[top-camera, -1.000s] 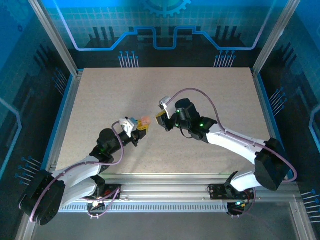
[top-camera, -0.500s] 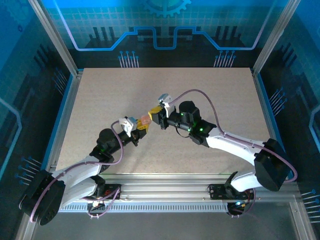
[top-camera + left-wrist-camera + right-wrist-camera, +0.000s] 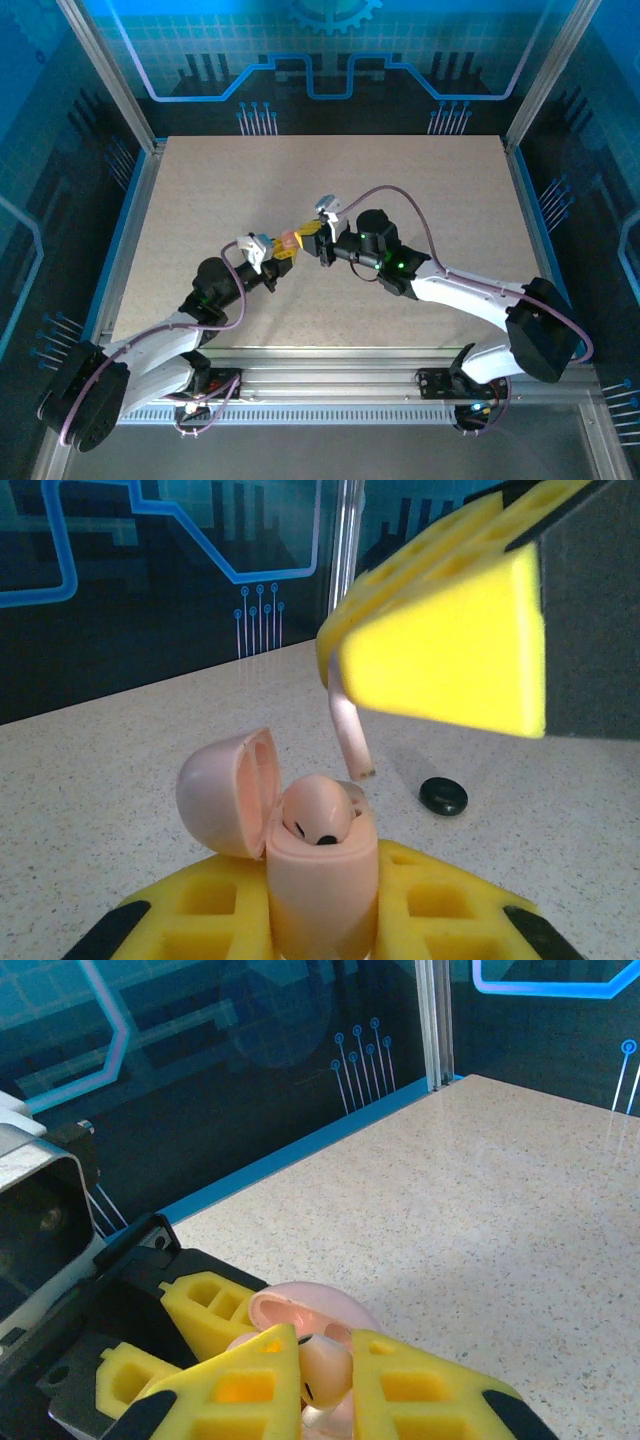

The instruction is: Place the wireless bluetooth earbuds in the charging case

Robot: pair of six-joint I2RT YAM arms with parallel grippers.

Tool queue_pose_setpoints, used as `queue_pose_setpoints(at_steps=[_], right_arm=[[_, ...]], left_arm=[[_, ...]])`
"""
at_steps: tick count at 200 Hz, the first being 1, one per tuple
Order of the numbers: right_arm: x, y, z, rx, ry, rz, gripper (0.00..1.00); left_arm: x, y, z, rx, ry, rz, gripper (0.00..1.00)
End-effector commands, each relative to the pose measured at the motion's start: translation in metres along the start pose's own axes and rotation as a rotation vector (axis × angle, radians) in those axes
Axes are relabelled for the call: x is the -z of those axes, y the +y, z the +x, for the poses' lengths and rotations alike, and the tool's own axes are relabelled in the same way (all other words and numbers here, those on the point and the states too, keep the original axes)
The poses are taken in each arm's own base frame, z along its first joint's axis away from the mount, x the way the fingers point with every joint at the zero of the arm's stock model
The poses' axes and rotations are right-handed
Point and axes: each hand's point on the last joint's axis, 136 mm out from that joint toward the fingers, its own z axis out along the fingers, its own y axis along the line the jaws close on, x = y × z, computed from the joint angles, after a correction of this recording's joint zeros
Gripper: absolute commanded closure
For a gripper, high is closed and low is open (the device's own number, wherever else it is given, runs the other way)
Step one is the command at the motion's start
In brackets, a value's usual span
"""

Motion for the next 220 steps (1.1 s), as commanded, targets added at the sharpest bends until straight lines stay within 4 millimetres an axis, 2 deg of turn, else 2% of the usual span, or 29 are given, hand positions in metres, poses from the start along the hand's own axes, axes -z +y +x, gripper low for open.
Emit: queue_pose_setpoints(at_steps=[1,65,220], right_arm=[[-0.002,0.008,-0.005,-0.007,-0.031,-0.026,0.85],[-0.005,0.013,-0.006,-0.018,-0.047,-0.053,0.85],[-0.011,0.017,0.01,-0.046,-0.008,-0.084,0.85]], left_arm=[[-0.001,-0.001,-0.028,-0.007,-0.083,-0.004,0.84],[-0.001,0.001,-0.03,-0.007,-0.088,-0.012,0.84],[0.001,0.001,-0.039,-0.015,-0.116,-0.02,0.83]])
